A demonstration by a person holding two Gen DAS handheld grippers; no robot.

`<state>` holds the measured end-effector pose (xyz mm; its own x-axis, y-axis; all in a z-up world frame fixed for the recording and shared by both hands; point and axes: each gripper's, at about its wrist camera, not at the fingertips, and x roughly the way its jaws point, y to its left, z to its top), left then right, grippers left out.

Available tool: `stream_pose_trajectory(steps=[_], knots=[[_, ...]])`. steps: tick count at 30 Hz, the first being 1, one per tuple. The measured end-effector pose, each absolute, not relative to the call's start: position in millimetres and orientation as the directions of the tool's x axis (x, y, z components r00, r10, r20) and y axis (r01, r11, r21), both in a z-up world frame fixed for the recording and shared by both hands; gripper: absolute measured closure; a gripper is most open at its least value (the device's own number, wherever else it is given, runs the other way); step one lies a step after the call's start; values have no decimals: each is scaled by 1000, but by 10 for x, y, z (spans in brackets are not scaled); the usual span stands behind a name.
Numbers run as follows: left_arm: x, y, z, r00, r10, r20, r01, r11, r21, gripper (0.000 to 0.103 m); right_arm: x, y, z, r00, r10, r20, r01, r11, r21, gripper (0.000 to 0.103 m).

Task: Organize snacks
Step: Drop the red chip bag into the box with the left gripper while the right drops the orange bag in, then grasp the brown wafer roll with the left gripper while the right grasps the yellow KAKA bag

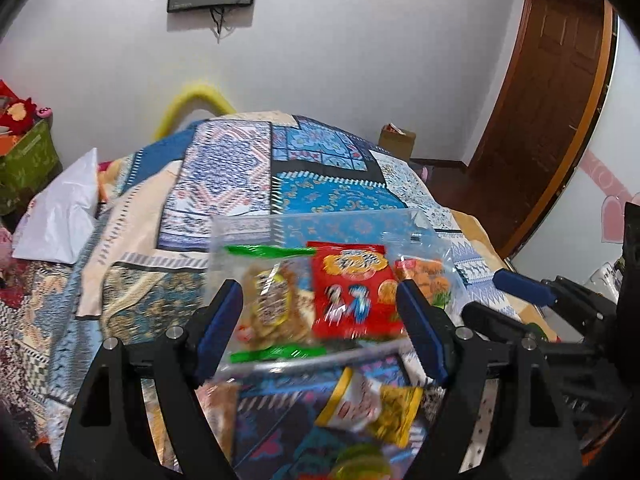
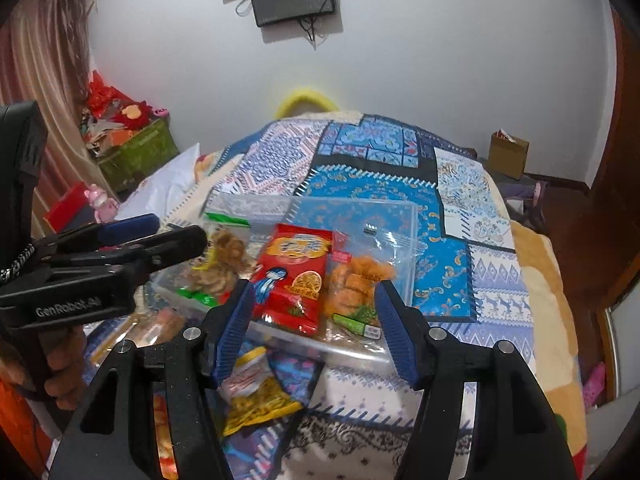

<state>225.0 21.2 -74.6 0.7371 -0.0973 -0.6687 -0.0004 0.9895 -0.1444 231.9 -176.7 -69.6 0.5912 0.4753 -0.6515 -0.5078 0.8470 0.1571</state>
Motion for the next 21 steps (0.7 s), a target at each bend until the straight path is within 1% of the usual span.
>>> stream_pose_trajectory(steps=[2,5,7,8,14,21], knots=[[2114,297,-709,742,-87,-664,-5,991,-136,21,2259,-1750,-669,589,484,-648,-513,843,163,44],[1906,449,-709,741,-62,-669,-25,993,-119,21,2180,-1706,-685,582,490,-649,-522,837,164,42],[1799,529,-736,735,-47,-677,-38,993,-111,21,2134,-1673,-724,575,494,-652,-526,834,167,34],[1741,584,-759,729,-37,-683,-48,993,-106,21,2115,-1649,-747,573,493,-654,-528,833,165,32],[1469,956,-1034,681,23,-732,-116,990,-76,21,2039,-1493,-971,516,493,-700,-549,818,172,32],[1306,1333,-1511,601,42,-798,-184,979,-87,21,2076,-1314,-1340,427,455,-782,-566,809,162,32]])
